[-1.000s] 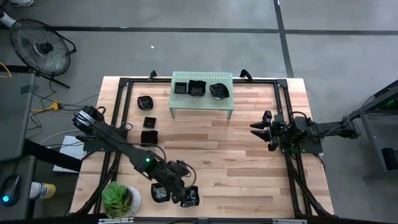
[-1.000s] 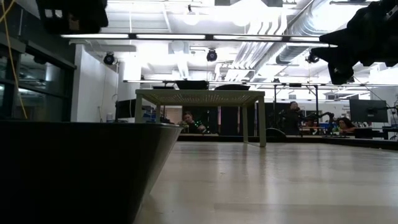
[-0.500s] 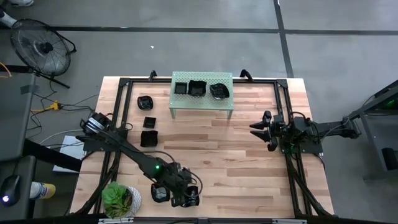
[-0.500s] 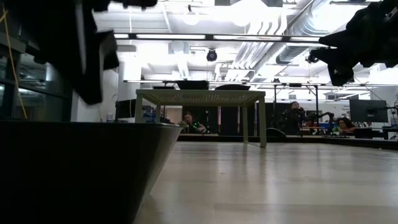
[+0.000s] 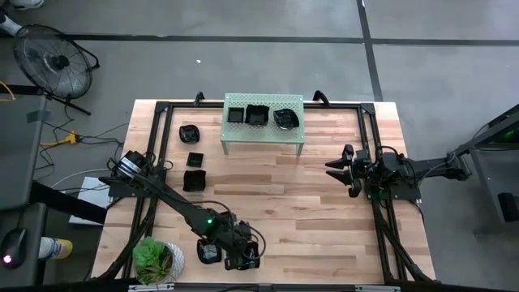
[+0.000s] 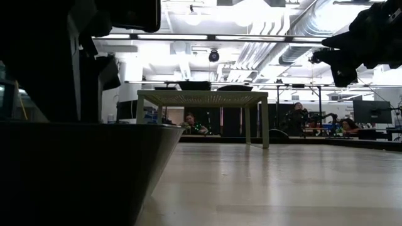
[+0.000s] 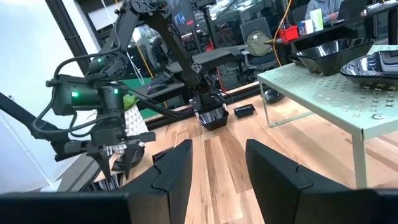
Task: Pick & Place Mini shaped plates
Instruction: Stack the wave square shaped plate on top of the wave square shaped plate on the shelf
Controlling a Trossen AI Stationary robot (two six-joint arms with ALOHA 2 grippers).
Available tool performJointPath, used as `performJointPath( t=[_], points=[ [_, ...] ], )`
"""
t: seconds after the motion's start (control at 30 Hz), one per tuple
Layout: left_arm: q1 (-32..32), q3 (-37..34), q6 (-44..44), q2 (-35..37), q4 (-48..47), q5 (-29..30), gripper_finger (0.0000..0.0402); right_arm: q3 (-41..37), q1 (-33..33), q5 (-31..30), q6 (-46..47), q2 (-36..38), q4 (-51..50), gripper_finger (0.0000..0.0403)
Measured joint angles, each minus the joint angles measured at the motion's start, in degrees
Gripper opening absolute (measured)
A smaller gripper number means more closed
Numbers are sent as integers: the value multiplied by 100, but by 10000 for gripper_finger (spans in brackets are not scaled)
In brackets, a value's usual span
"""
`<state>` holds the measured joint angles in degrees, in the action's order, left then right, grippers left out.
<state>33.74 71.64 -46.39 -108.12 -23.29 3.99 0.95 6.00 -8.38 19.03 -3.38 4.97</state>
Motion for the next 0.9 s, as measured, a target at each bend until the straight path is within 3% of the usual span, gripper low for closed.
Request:
performJointPath(
  t=[0.2, 0.8, 0.9],
  points=[
    [2, -2, 19, 0, -85, 3, 160, 0, 0, 0, 0, -4, -2, 144],
    [0, -2, -59, -55, -12, -7, 11, 0, 1, 0, 0, -4, -2, 144],
    [0, -2, -259, -52, -7, -48, 4, 0, 1, 0, 0, -4, -1, 144]
  ],
)
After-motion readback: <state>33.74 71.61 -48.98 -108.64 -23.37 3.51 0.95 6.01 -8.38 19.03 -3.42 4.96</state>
